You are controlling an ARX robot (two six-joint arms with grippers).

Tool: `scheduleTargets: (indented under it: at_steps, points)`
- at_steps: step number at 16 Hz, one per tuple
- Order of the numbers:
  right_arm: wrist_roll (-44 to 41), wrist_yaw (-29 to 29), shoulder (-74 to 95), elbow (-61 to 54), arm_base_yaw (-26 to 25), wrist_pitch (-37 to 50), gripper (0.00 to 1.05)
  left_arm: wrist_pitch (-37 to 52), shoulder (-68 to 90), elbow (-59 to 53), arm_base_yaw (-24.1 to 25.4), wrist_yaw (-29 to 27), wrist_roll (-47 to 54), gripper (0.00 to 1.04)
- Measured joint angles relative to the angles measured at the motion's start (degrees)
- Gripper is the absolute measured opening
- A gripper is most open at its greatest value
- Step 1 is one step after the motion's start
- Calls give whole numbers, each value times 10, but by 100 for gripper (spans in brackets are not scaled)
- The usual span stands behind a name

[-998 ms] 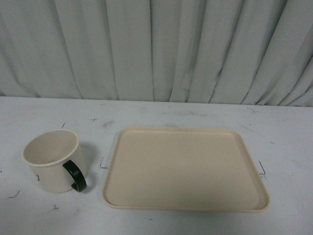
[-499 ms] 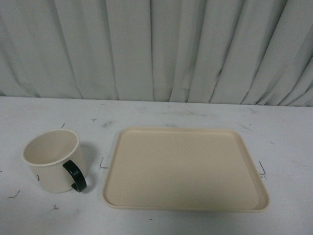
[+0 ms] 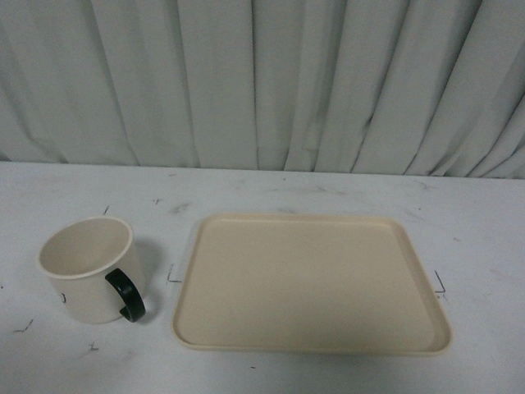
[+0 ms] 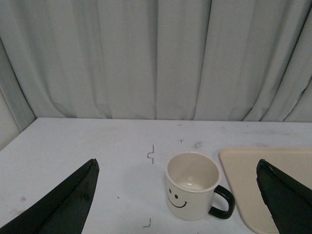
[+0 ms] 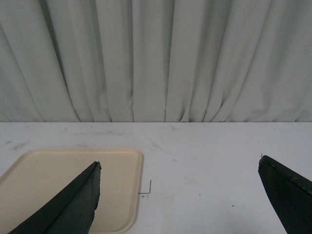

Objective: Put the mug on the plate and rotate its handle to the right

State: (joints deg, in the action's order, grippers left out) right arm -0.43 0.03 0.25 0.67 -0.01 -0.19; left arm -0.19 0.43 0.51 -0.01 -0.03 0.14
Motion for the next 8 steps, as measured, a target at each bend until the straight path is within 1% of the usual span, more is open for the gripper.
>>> scheduleTargets:
  at_steps: [8]
  points:
    - [0, 0, 0, 0, 0, 0, 98, 0, 0, 0, 0, 0, 0, 98]
